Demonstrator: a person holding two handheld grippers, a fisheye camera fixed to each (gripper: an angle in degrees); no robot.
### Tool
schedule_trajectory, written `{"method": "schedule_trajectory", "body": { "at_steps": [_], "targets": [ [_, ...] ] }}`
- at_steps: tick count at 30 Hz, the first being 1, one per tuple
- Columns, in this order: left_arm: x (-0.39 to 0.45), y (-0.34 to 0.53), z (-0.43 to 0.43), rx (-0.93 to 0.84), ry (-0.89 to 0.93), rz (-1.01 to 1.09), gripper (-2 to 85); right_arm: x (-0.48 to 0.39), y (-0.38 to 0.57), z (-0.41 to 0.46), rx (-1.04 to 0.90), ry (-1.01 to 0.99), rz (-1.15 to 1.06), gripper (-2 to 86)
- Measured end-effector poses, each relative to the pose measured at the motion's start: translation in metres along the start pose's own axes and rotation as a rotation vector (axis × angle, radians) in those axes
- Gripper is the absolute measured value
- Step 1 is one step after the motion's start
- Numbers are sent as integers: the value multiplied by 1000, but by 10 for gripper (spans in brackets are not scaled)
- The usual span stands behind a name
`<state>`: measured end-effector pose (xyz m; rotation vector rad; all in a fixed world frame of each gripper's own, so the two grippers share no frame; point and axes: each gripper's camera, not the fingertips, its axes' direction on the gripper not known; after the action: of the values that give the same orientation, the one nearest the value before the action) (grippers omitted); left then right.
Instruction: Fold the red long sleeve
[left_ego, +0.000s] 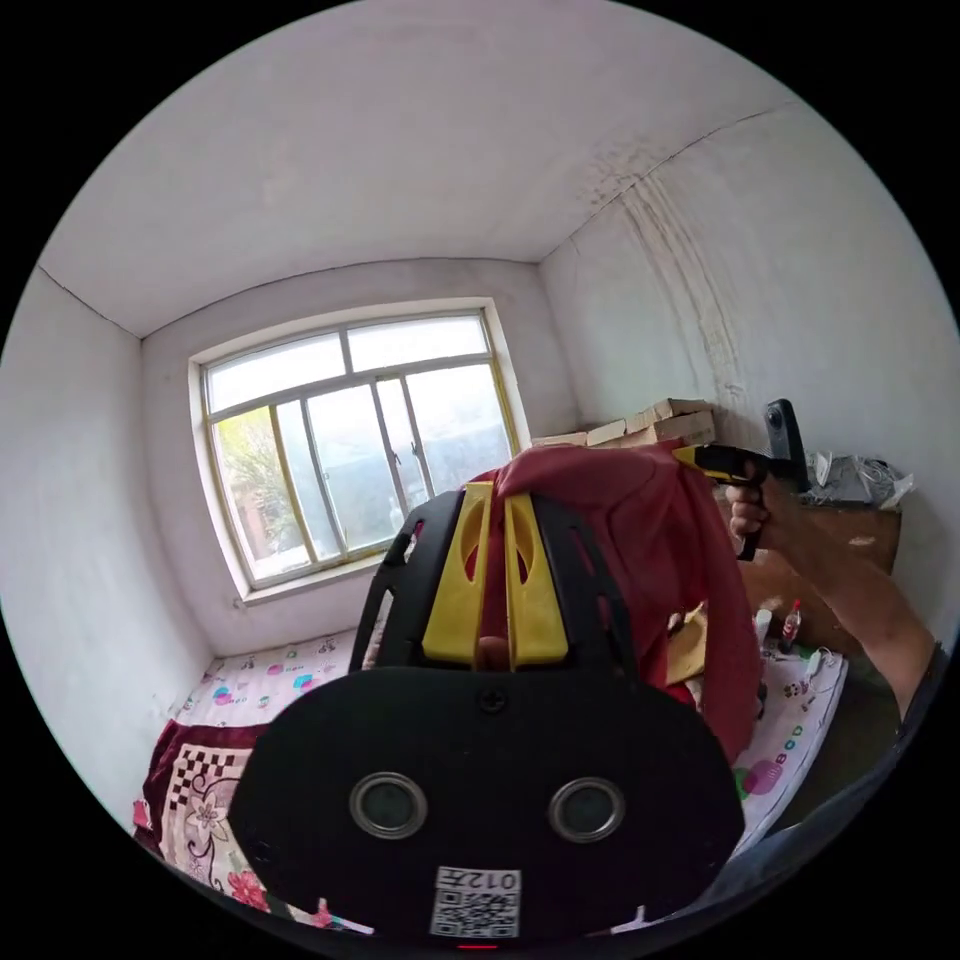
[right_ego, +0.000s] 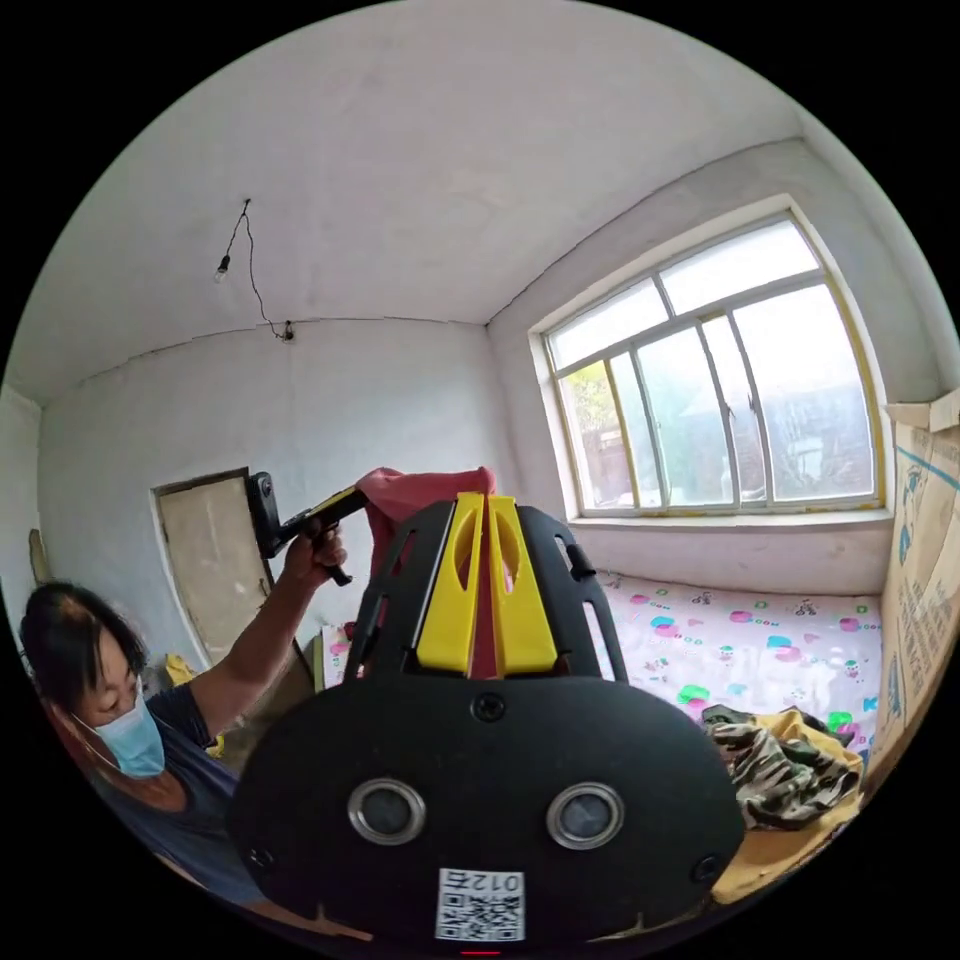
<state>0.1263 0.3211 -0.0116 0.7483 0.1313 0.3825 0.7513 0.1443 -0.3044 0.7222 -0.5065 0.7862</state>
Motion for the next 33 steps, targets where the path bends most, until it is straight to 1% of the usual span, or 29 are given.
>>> {"method": "schedule_trajectory", "body": {
  "at_steps": [2, 6, 9, 11, 13, 15, 17, 19, 21, 24, 26, 27, 29, 30, 31, 33],
  "targets": [
    [-14, 26, -10, -51, -22, -14, -2, 9, 40, 52, -46, -64, 38, 1],
    [-26, 70, -18, -130, -59, -29, -2, 13, 111, 127, -102, -105, 50, 2],
    [-26, 107, -8, -222, -82, -47, -2, 11, 175, 182, -170, -57, 30, 4],
    [-22, 136, 18, -328, -86, -59, -2, 13, 228, 218, -252, 11, 44, 5],
    [-20, 159, 44, -412, -66, -92, -2, 18, 268, 230, -290, 64, 69, 7],
    [-18, 183, 73, -485, -30, -144, -2, 30, 309, 225, -276, 117, 127, 8],
    [-4, 212, 114, -570, 43, -191, -2, 51, 360, 197, -241, 150, 224, 7],
    [17, 232, 148, -630, 93, -196, -2, 58, 396, 168, -213, 165, 248, 6],
    [46, 248, 183, -679, 146, -162, -1, 56, 431, 137, -207, 224, 232, 5],
    [108, 266, 243, -775, 219, 12, 1, 36, 488, 88, -191, 362, 165, 4],
    [163, 285, 291, -891, 262, 189, 3, 17, 535, 62, -214, 500, 115, 5],
    [175, 291, 302, -923, 276, 219, 4, 13, 546, 57, -223, 528, 108, 5],
    [220, 318, 342, -1058, 338, 368, 7, -3, 593, 47, -272, 628, 84, 10],
    [230, 324, 349, -1085, 345, 397, 8, -6, 605, 46, -288, 634, 87, 12],
    [247, 335, 360, -1121, 378, 457, 8, -9, 627, 47, -343, 620, 109, 18],
    [269, 345, 373, -1168, 408, 551, 6, -9, 664, 53, -418, 576, 199, 33]
  ]
}}
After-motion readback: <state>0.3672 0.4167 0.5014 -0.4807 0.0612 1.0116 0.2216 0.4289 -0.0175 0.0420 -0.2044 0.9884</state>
